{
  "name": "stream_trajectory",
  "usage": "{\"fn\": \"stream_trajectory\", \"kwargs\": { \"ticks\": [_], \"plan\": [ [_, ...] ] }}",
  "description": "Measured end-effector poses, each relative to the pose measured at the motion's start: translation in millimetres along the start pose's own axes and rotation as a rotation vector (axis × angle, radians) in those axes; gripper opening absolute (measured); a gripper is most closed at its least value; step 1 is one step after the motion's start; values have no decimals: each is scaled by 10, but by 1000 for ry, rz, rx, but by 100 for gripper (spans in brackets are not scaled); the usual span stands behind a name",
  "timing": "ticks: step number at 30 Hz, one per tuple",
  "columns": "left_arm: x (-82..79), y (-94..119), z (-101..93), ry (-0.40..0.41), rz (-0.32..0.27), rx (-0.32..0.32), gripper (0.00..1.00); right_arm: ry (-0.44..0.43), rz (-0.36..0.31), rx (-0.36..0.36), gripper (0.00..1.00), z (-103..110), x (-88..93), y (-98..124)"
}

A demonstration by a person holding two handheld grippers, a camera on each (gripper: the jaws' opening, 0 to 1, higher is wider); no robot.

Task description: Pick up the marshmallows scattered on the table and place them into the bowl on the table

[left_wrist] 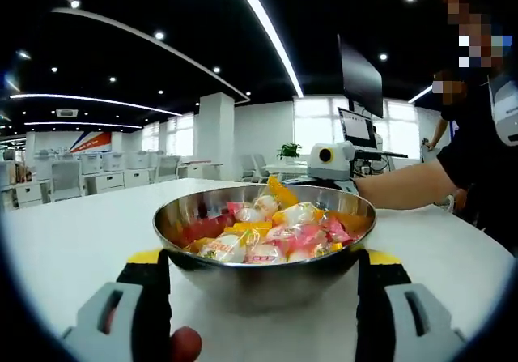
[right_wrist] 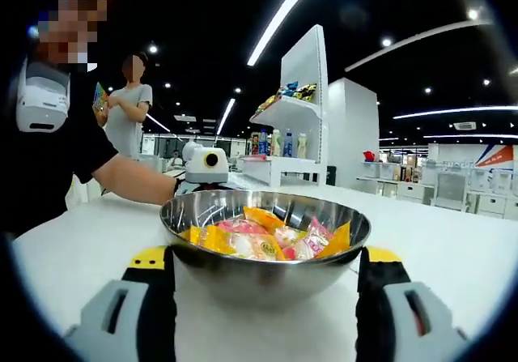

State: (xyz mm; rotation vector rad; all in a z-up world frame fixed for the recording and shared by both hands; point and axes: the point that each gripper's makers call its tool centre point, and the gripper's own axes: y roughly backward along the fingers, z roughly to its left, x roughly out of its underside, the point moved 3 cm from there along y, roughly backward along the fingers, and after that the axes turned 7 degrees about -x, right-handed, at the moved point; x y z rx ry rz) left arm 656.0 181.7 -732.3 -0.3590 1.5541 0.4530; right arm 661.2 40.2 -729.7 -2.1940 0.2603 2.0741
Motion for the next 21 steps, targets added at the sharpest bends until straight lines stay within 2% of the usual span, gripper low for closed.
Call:
{"fn": "stream_trajectory", "kwargs": {
  "ticks": [10, 13, 16, 19, 21],
  "plan": [
    [-15, -7, -20, 21, -27, -13, 96, -62, -4, 3, 91, -2, 41, 14],
    [38, -5, -38, 39, 1, -12, 96, -60, 8, -5, 89, 34, 46, 4],
    [50, -2, -62, 21, 28, -11, 96, -79, 36, -15, 86, 79, 79, 32],
    [34, 16, -54, 41, 35, -16, 95, -96, 50, -14, 78, 86, 92, 104],
    [14, 46, -64, 54, 32, -20, 95, -96, 58, -7, 77, 111, 75, 155]
  ]
}}
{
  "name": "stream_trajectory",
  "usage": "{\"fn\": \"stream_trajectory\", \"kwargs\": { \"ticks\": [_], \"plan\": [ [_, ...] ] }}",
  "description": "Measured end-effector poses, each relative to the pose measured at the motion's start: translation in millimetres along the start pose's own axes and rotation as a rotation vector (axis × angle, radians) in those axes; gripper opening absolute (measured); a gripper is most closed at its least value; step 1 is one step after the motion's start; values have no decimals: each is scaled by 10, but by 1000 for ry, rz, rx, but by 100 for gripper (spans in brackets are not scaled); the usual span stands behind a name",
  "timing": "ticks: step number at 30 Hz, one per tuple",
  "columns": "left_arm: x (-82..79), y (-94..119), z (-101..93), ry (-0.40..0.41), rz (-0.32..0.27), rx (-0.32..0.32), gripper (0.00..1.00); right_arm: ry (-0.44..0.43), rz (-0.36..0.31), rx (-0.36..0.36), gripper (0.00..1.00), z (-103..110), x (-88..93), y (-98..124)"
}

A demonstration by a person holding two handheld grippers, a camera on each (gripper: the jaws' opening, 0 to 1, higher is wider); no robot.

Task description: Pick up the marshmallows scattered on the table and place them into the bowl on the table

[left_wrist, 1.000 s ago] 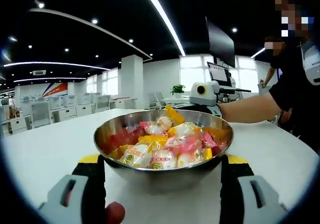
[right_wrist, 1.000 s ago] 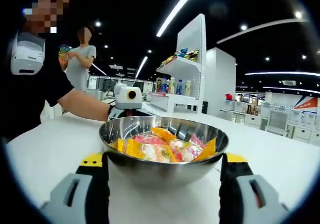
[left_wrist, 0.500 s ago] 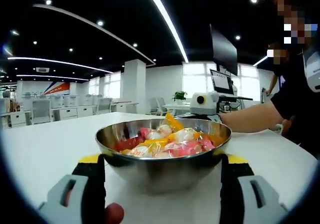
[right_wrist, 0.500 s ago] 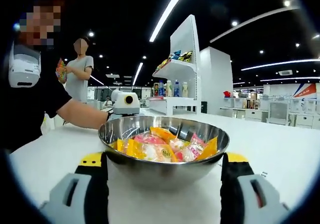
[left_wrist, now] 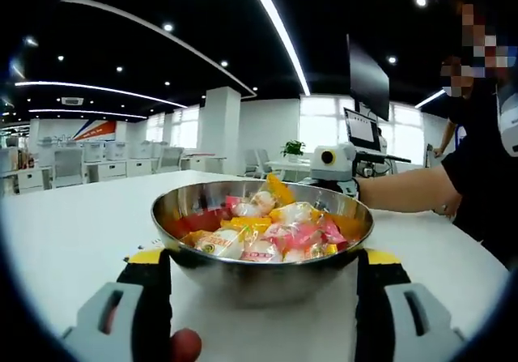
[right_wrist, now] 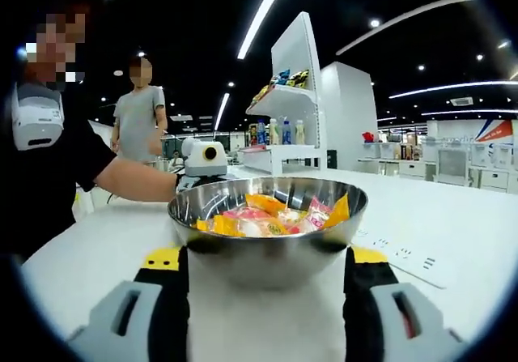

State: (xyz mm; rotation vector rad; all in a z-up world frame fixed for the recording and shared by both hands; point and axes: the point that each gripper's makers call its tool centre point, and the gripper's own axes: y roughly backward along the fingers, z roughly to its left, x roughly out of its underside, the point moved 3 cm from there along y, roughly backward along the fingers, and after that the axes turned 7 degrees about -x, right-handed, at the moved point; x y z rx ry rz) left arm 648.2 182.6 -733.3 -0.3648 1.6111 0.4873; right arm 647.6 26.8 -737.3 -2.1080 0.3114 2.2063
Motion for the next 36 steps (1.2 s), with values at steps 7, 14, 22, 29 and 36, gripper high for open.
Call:
{"fn": "stream_trajectory", "kwargs": {
  "ticks": [7, 14, 22, 29, 36],
  "plan": [
    [-85, 135, -63, -24, 13, -30, 93, 35, 64, 27, 76, 112, -66, 68],
    [-196, 317, -109, -80, 55, -110, 91, 83, 144, 130, 71, 191, -143, 158],
    [-311, 695, -243, -84, 107, -259, 90, 72, 184, 300, 64, 352, -178, 370],
    [-375, 1164, -499, -34, 106, -329, 90, 58, 181, 388, 62, 744, -333, 644],
    [-440, 1531, -832, -51, 112, -360, 90, 38, 135, 478, 59, 1121, -497, 868]
  ]
}}
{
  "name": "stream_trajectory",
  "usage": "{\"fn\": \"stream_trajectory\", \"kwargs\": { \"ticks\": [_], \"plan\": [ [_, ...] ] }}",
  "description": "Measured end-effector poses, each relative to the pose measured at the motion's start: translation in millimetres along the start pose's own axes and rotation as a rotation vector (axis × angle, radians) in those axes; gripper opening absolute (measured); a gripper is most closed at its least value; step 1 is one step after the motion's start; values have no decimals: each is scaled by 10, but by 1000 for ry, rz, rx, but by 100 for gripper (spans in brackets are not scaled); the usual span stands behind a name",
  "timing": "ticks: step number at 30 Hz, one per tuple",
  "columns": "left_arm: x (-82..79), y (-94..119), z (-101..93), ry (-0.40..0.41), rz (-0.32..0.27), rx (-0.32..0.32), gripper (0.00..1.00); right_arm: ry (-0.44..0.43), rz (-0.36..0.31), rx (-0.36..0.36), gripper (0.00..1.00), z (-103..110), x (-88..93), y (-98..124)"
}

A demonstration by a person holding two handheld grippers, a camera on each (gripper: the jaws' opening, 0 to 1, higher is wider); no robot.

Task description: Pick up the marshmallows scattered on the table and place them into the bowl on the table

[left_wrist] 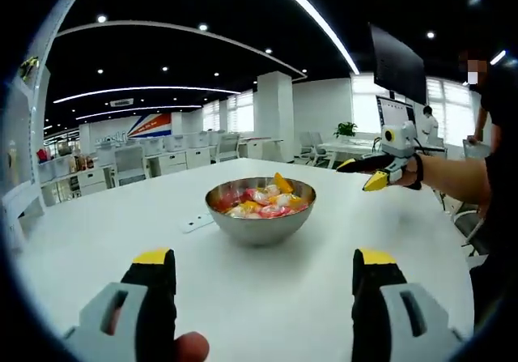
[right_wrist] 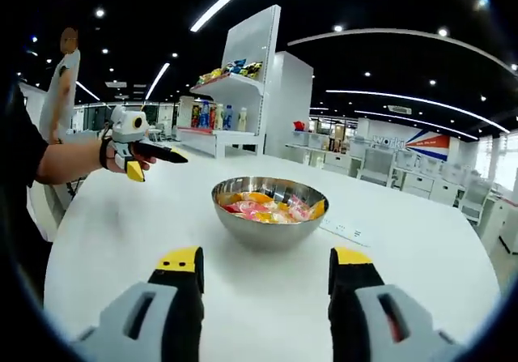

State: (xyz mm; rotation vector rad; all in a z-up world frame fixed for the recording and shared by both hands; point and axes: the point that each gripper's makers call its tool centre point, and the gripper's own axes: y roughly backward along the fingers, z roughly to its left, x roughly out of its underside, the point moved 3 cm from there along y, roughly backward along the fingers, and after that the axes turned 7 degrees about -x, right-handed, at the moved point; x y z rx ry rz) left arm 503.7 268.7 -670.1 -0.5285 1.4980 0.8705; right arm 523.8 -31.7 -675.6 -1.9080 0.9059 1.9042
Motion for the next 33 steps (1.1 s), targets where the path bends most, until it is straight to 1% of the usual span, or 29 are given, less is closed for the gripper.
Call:
{"fn": "stream_trajectory", "kwargs": {
  "ticks": [1, 3, 4, 7, 9, 12, 15, 17, 19, 21, 22, 24, 26, 27, 31, 33],
  "plan": [
    [-23, 93, -30, 0, -3, -9, 90, -4, -9, 18, 59, -7, -22, 35],
    [-59, 205, -61, 8, -16, -26, 90, -11, -13, 29, 58, 50, -29, 122],
    [-61, 226, -67, 11, -16, -29, 90, -6, -4, 35, 58, 80, -17, 171],
    [-66, 460, -150, 29, -20, -47, 90, 9, 22, 54, 57, 170, 20, 318],
    [-64, 570, -181, 33, -24, -62, 90, 13, 11, 66, 56, 299, -12, 437],
    [-79, 743, -244, 43, -38, -81, 90, 8, 2, 87, 55, 412, -41, 563],
    [-126, 937, -329, 53, -56, -88, 90, 35, 27, 114, 54, 530, -36, 697],
    [-184, 1078, -380, 54, -79, -108, 90, 53, 29, 131, 54, 630, -55, 791],
    [-205, 1223, -439, 54, -80, -127, 90, 47, 18, 145, 54, 727, -86, 899],
    [-213, 1368, -507, 64, -80, -146, 90, 28, 10, 176, 53, 792, -103, 1018],
    [-195, 1434, -550, 75, -67, -153, 90, 29, 6, 190, 53, 830, -114, 1078],
    [-141, 1558, -648, 71, -38, -166, 90, 32, -10, 210, 53, 934, -139, 1225],
    [-50, 1696, -731, 60, 2, -192, 90, 20, -32, 232, 51, 1035, -165, 1352],
    [-13, 1753, -766, 59, 12, -197, 90, 17, -40, 242, 50, 1084, -174, 1411],
    [83, 1971, -867, 67, 14, -227, 90, 15, -62, 270, 48, 1278, -183, 1601],
    [144, 2061, -935, 78, 18, -228, 90, -6, -75, 292, 48, 1356, -148, 1693]
  ]
}}
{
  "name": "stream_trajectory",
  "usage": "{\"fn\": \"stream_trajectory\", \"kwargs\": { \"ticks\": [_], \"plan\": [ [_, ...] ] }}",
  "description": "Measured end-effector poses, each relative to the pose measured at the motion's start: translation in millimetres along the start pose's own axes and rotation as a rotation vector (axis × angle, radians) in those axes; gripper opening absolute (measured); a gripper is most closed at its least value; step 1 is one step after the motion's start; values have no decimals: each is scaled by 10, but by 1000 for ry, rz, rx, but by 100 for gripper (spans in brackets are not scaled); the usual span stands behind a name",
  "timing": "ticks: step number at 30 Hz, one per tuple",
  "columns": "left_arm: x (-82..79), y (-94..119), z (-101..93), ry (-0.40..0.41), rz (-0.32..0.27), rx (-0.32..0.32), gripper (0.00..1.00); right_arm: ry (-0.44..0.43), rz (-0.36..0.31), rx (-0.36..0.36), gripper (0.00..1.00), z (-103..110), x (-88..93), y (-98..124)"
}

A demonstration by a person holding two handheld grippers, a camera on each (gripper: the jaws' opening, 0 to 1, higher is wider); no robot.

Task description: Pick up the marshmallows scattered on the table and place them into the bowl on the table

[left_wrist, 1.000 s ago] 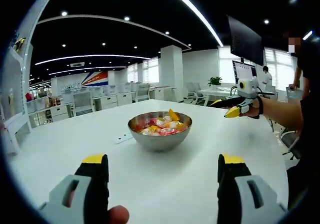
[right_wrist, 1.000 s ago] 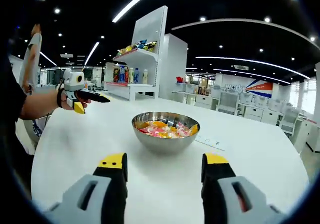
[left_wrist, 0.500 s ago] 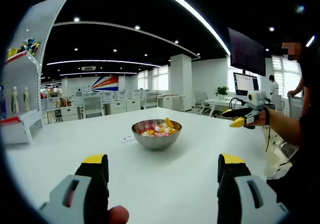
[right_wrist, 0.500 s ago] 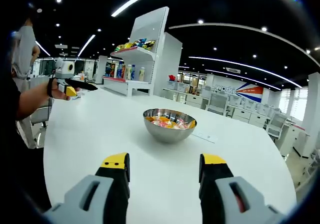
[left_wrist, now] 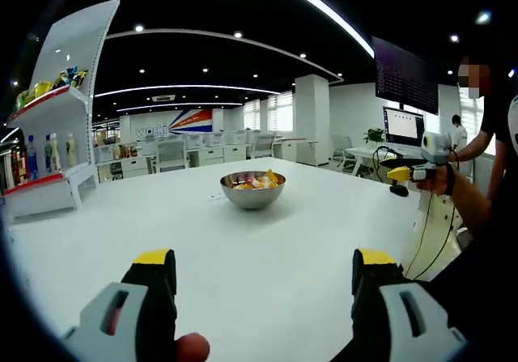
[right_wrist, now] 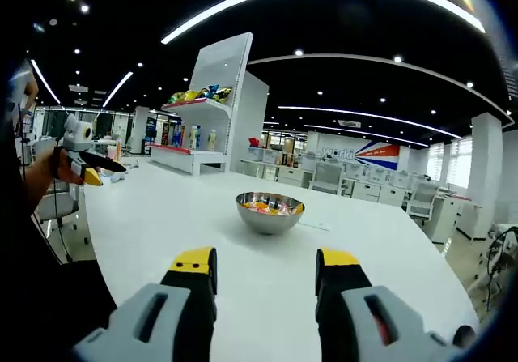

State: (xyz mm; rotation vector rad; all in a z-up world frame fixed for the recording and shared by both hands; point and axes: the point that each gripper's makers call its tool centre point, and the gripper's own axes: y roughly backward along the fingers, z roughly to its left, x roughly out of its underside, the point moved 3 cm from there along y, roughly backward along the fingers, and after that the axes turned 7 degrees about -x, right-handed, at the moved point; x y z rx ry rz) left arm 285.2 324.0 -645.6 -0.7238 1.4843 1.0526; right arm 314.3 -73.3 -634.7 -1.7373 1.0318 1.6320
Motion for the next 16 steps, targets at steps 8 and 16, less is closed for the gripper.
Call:
{"fn": "stream_trajectory", "kwargs": {
  "ticks": [8, 16],
  "plan": [
    [257, 152, -72, 5, 53, 15, 90, -30, 56, 47, 47, 157, 240, 243],
    [296, 41, -45, -25, 72, 30, 94, -6, 61, 60, 44, 156, 167, 180]
  ]
}}
